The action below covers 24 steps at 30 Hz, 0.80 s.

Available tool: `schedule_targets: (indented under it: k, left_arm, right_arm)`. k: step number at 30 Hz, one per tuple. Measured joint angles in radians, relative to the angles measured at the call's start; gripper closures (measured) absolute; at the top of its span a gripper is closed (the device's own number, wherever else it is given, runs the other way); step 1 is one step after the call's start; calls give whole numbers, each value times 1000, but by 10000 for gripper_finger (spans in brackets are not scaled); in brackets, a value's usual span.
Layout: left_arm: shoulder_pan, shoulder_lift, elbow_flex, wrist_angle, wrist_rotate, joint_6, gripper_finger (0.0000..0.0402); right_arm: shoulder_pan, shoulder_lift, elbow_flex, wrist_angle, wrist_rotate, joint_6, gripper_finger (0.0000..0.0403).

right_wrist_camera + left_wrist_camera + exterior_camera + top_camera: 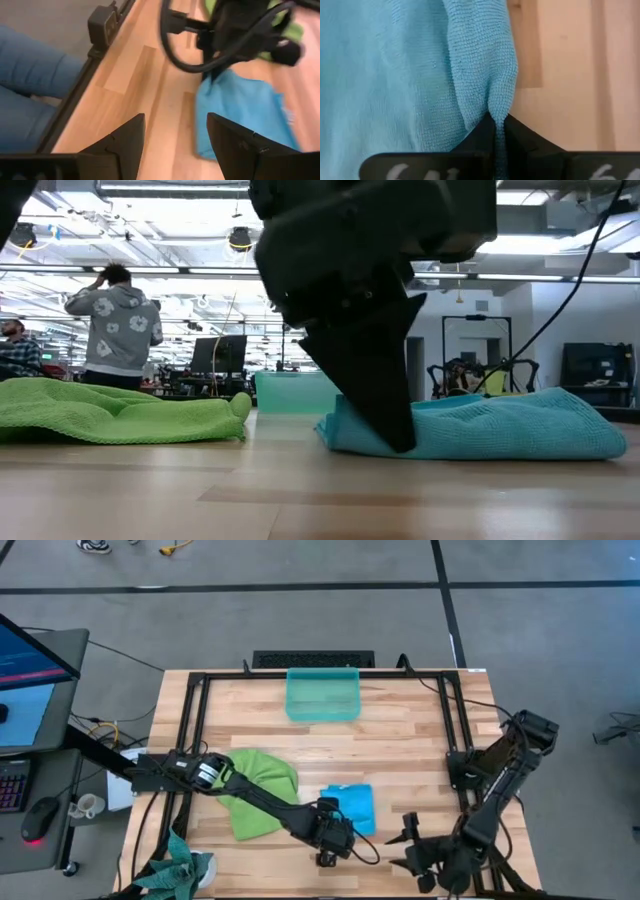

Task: Roll microfiber towels into tight, uniform cylinder then place into a basket
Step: Roll the blue microfiber cloth

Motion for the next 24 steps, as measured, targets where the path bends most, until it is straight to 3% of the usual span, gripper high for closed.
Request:
schedule_targets:
  k: [6, 11, 14, 24]
  left_arm:
    - [-6, -13, -1, 6, -4, -14, 391]
    - [-7, -23, 0, 11, -13, -23, 391]
    - [-8, -26, 0, 12, -16, -24, 391]
    - [-16, -27, 1, 13, -46, -22, 391]
  right_arm:
    - [-8, 0, 35, -145, 13, -3, 164]
    - [-74, 2, 3, -171, -145, 4, 164]
    - [-122, 2, 3, -131, -202, -11, 164]
    - [-174, 129, 4, 83, -168, -272, 164]
